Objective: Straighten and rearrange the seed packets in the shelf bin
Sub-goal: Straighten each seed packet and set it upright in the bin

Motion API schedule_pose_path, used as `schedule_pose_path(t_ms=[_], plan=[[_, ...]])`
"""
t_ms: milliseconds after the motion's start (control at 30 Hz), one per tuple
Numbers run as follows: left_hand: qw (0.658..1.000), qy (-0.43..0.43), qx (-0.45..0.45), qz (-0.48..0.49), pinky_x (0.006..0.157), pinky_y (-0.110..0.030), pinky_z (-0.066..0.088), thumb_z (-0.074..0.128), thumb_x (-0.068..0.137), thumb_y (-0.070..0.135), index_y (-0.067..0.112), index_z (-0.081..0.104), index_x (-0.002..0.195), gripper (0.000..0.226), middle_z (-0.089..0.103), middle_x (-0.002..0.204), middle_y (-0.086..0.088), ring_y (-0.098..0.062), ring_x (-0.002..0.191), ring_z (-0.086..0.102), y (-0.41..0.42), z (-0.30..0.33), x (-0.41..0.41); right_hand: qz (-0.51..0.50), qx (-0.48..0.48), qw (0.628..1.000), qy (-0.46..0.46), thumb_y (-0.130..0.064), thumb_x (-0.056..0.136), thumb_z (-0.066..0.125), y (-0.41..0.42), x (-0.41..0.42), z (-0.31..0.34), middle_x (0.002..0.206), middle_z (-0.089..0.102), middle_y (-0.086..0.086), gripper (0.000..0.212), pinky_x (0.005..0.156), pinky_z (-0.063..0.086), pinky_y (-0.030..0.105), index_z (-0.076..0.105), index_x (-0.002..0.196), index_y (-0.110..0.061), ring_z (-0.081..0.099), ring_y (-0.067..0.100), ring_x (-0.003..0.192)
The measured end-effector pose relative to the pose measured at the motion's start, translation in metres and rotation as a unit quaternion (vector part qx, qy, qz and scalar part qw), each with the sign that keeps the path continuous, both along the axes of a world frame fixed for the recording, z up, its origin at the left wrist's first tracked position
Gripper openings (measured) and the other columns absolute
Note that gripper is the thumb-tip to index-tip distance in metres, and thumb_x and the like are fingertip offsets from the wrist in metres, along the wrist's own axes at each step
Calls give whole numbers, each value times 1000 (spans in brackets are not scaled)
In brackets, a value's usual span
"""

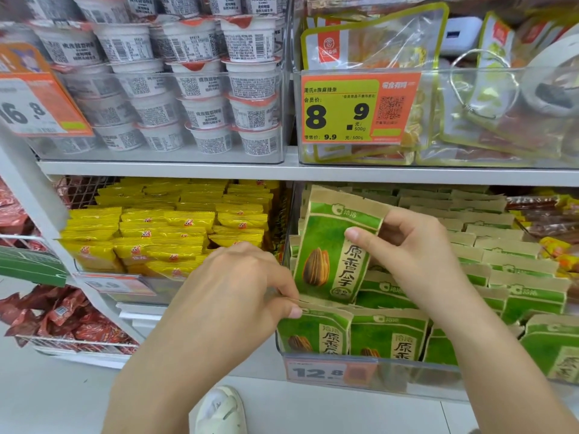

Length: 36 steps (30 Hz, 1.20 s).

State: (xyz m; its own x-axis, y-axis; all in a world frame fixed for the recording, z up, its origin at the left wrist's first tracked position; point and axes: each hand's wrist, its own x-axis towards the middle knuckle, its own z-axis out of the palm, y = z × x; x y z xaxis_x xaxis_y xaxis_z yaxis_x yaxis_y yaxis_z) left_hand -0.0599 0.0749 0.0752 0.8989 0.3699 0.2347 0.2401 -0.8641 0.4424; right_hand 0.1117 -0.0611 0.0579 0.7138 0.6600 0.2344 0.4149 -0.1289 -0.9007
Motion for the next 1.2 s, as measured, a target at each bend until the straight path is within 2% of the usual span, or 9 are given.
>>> schedule_pose_path(t_ms=[167, 300, 400, 500, 667, 833, 933, 1100, 1200], plan=[[1000, 21, 3, -4, 88, -29, 40, 64, 72, 54, 34, 76, 78, 24, 66, 82, 18, -4, 100, 51, 2, -2, 4, 56, -144, 984, -93, -56, 73, 60, 5, -8, -1, 84, 72, -6, 34, 78, 56, 43, 71, 88, -28, 67, 11, 83], [1000, 22, 1, 4, 90, -24, 38, 68, 85, 47, 36, 74, 87, 13, 65, 98, 18, 0, 110, 47, 3, -6, 6, 21, -123, 984, -124, -36, 81, 71, 4, -5, 1, 78, 69, -21, 3, 76, 54, 21, 70, 81, -38, 62, -7, 79], [1000, -15, -19, -8, 82, -33, 47, 55, 77, 56, 36, 68, 83, 25, 68, 89, 17, -2, 96, 56, 4, -6, 8, 23, -172, 969, -177, -39, 85, 68, 4, -5, 2, 83, 69, -25, 4, 73, 36, -3, 71, 84, -41, 59, -9, 78], [989, -109, -91, -30, 68, -38, 52, 50, 79, 59, 36, 59, 89, 27, 68, 80, 13, -9, 79, 65, -1, -1, 7, 7, -201, 954, -221, -48, 88, 58, 4, -8, 2, 101, 64, -30, 22, 70, 24, -9, 67, 108, -44, 50, -13, 87], [948, -278, -154, 34, 57, -35, 52, 58, 84, 48, 33, 59, 89, 16, 70, 78, 11, -16, 67, 66, -4, 7, 8, 62, 51, 996, -37, -61, 86, 46, -5, -12, 11, 93, 72, -24, 38, 78, 50, 12, 71, 96, -35, 64, -7, 95], [907, -360, -203, 76, 57, -20, 51, 66, 85, 27, 29, 60, 81, 7, 70, 74, 15, -4, 66, 64, -5, 8, 11, 124, -32, 992, -9, -61, 64, 69, 1, -22, 9, 97, 72, -19, 55, 86, 53, 24, 67, 111, -34, 66, -2, 93], [877, -395, -261, 82, 62, -17, 52, 67, 83, 26, 28, 58, 87, 10, 72, 74, 16, -2, 69, 66, -6, 10, 13, 133, -5, 991, 16, -50, 65, 69, 5, -28, 11, 95, 72, -16, 45, 83, 55, 25, 67, 105, -30, 66, 2, 88], [882, -260, -391, 34, 80, -29, 58, 76, 66, 44, 27, 61, 107, 46, 76, 100, 4, -14, 92, 72, 4, 1, 17, 80, 112, 985, 103, -37, 66, 70, 6, -25, 13, 94, 75, -6, 36, 76, 57, 28, 68, 99, -23, 70, 13, 87], [893, -186, -409, 7, 74, -26, 57, 78, 68, 39, 23, 70, 101, 37, 77, 93, 0, -17, 86, 73, 4, -3, 17, 38, 154, 975, 154, -34, 65, 70, 6, -24, 17, 89, 76, -2, 39, 65, 56, 23, 70, 100, -19, 71, 11, 80]])
